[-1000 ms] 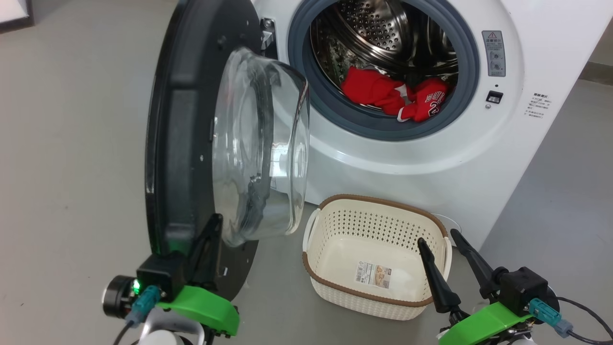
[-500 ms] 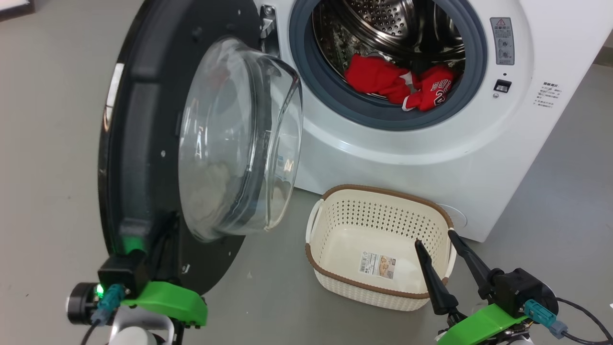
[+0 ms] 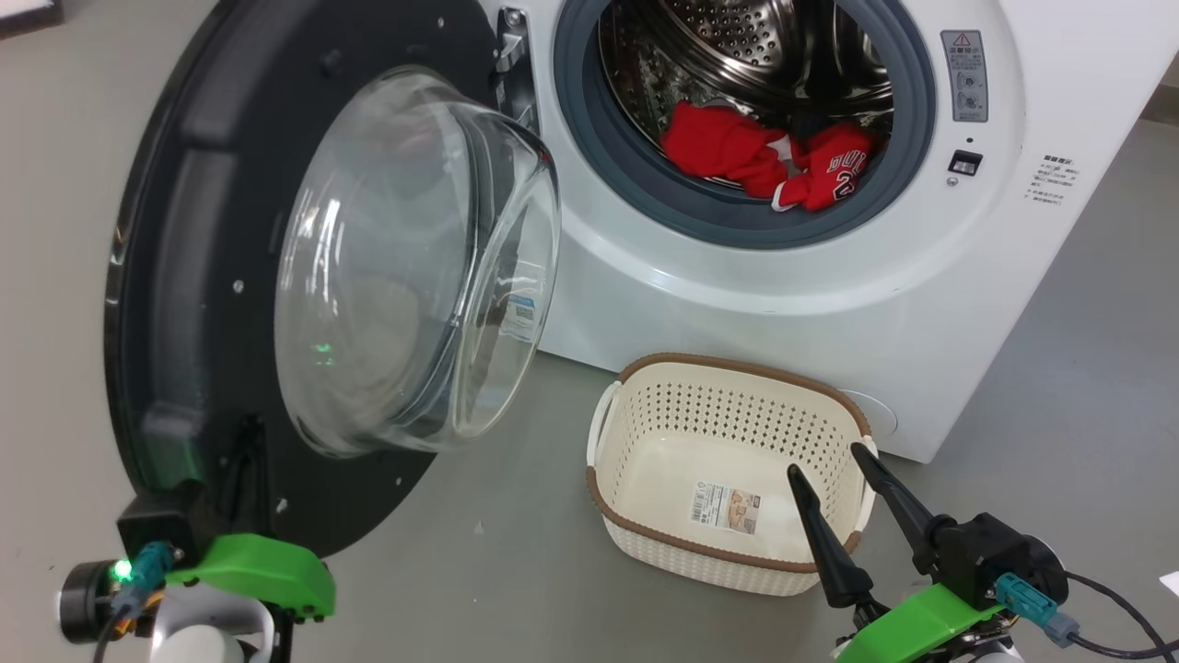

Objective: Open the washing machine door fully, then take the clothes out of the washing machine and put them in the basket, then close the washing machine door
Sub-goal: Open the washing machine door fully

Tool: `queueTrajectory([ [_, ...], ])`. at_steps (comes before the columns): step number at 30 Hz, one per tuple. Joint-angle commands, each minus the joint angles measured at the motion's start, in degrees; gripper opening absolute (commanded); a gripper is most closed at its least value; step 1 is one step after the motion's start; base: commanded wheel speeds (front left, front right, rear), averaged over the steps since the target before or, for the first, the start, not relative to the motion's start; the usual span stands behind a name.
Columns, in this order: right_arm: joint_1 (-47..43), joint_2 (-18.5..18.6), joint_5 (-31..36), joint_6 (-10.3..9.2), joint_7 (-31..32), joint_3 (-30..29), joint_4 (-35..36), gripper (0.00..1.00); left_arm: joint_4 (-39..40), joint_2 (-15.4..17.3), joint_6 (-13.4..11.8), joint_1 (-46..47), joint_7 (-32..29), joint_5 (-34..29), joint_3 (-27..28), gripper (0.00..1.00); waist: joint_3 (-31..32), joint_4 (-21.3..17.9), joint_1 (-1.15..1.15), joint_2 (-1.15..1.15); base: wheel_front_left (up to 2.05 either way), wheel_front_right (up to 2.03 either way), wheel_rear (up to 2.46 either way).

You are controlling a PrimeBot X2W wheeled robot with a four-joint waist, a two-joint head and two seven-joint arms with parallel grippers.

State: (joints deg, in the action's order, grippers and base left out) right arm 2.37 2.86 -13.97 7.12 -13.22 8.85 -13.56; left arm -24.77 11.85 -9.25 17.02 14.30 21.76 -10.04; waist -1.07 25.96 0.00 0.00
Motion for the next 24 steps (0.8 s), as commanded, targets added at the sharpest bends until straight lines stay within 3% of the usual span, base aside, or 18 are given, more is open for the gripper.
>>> queueTrajectory([
  [1, 0.4, 0.0, 0.5, 0.36, 0.0, 1.6, 1.7, 1.0, 0.2, 2.8, -1.4, 3.0, 0.7, 0.3, 3.4, 0.0, 0.0, 0.0, 0.0, 0.0, 0.0, 0.0, 0.0],
  [15, -0.2, 0.0, 1.9, 0.36, 1.8, 1.7, 3.8, 1.0, -2.4, 2.6, -0.6, 5.6, 0.7, -1.6, 11.0, 0.0, -1.5, -0.1, 0.0, 0.0, 0.0, 0.0, 0.0],
  [24, 0.1, 0.0, 3.4, 0.36, 3.4, 1.5, 5.7, 1.0, -4.4, 1.3, 1.2, 8.8, 0.7, -4.3, 16.1, 0.0, -4.2, 0.4, 0.0, 0.0, 0.0, 0.0, 0.0],
])
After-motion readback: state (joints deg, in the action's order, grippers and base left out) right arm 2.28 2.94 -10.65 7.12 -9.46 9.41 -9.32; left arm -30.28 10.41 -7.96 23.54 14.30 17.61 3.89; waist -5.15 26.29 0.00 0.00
